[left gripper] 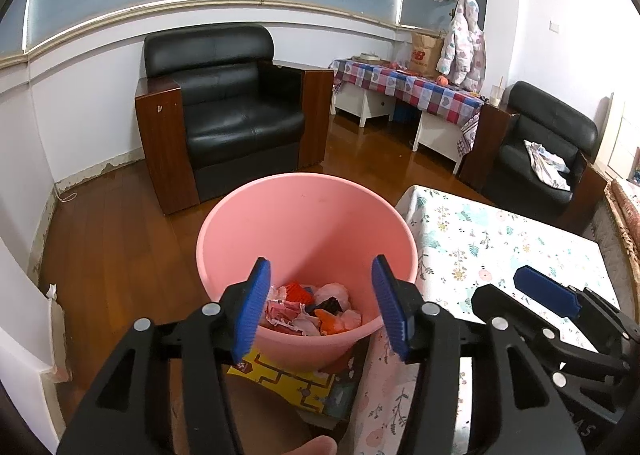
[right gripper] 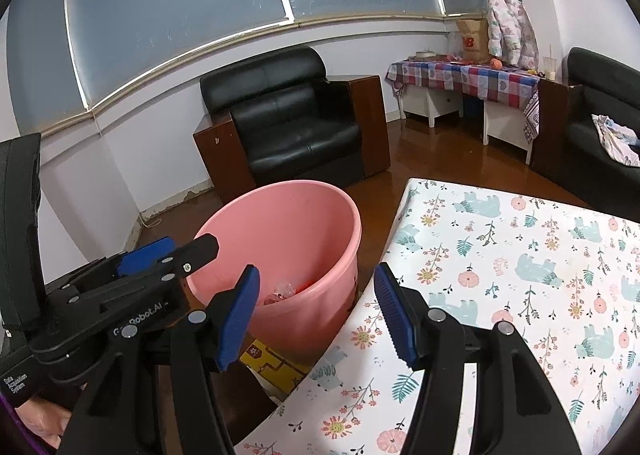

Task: Collect trash

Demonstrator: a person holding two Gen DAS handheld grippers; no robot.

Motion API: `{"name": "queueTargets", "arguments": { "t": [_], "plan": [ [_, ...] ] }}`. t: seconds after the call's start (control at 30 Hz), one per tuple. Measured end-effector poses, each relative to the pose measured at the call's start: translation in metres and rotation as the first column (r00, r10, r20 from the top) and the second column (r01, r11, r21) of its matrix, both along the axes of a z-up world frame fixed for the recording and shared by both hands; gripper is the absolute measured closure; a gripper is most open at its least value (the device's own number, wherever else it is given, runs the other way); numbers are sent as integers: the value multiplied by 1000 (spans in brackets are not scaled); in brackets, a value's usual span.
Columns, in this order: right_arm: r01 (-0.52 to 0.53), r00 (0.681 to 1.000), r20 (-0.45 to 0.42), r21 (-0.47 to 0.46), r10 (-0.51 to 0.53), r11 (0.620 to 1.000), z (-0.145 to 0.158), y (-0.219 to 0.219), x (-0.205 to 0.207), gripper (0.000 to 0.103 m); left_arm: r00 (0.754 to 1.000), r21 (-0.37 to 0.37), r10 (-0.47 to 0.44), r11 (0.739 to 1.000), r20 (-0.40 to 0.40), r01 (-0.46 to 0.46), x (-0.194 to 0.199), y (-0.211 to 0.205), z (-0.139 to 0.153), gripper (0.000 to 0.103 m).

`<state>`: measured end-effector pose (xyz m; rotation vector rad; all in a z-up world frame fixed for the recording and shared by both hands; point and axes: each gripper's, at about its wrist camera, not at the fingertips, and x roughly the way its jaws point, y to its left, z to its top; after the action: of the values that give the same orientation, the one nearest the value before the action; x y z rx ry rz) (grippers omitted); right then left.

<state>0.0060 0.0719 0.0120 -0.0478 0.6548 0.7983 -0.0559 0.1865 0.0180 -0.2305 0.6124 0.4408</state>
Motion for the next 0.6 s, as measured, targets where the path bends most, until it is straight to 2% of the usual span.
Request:
{"name": "queueTargets", "arguments": {
  "t": [0.6],
  "plan": [
    [19, 1000, 12, 21, -20, 1000, 4, -14, -7, 44, 1000, 8, 2, 1000, 24, -2, -12, -12, 5, 50]
  ]
}}
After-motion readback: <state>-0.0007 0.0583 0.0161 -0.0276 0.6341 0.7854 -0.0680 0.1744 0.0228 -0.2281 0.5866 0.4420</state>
